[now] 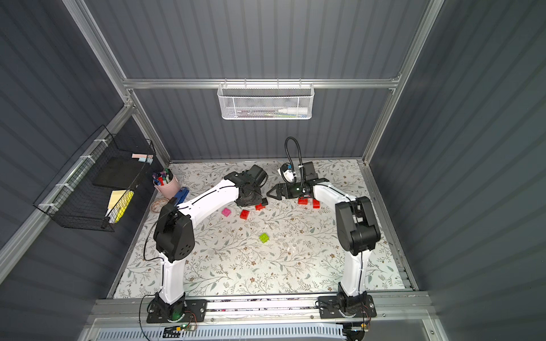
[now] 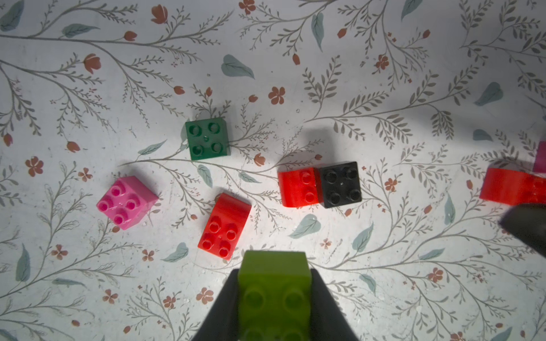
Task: Assemble the letter s with lego
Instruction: Adjust the lego brick at the center of the board.
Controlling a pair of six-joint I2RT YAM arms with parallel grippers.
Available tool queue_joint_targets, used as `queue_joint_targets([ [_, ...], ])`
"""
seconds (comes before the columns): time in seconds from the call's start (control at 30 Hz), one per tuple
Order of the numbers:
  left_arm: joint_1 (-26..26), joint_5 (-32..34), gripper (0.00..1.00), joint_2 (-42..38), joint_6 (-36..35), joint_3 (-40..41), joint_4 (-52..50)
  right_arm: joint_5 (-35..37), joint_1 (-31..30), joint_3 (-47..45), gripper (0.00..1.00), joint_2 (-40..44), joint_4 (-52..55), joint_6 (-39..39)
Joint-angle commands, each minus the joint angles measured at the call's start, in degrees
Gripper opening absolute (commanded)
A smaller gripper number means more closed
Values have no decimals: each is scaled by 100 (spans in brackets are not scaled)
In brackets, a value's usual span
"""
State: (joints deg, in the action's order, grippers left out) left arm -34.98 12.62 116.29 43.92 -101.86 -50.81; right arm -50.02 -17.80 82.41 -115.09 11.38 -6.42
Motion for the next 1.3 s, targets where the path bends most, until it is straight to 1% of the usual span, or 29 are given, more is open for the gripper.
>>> queue_joint_targets([
  [0.0,93,-208,30,-346,-170,188,-25,-325,-89,603,98,-649,123,289],
  [0.17,228,-373,30,-750,-208,741,78,-367,-237,1412,98,-1466,201,220],
  [0.27,255,-435,30,-929,-286,946,133,-479,-359,1963,97,-1927,543,285],
  [0.43,296,-527,30,-1006,-390,1058,233,-551,-491,2297,96,-2299,526,176],
  [0.53,303,-650,30,-949,-438,1046,299,-606,-578,2474,96,-2424,649,251],
  [0.67,301,-730,29,-881,-456,1005,356,-756,-621,2493,94,-2399,925,409],
  [0.8,301,-793,30,-839,-455,974,400,-678,-619,2224,94,-2139,1039,554],
  [0.93,299,-813,29,-872,-455,1042,440,-635,-619,1909,94,-1920,977,490],
  [1.03,303,-819,29,-883,-456,1042,440,-565,-618,1620,94,-1769,726,407],
  [1.17,299,-729,29,-818,-560,964,423,-416,-594,1614,95,-1702,608,267],
  [1.27,286,-828,29,-755,-551,896,405,-243,-530,1697,96,-1658,550,172],
])
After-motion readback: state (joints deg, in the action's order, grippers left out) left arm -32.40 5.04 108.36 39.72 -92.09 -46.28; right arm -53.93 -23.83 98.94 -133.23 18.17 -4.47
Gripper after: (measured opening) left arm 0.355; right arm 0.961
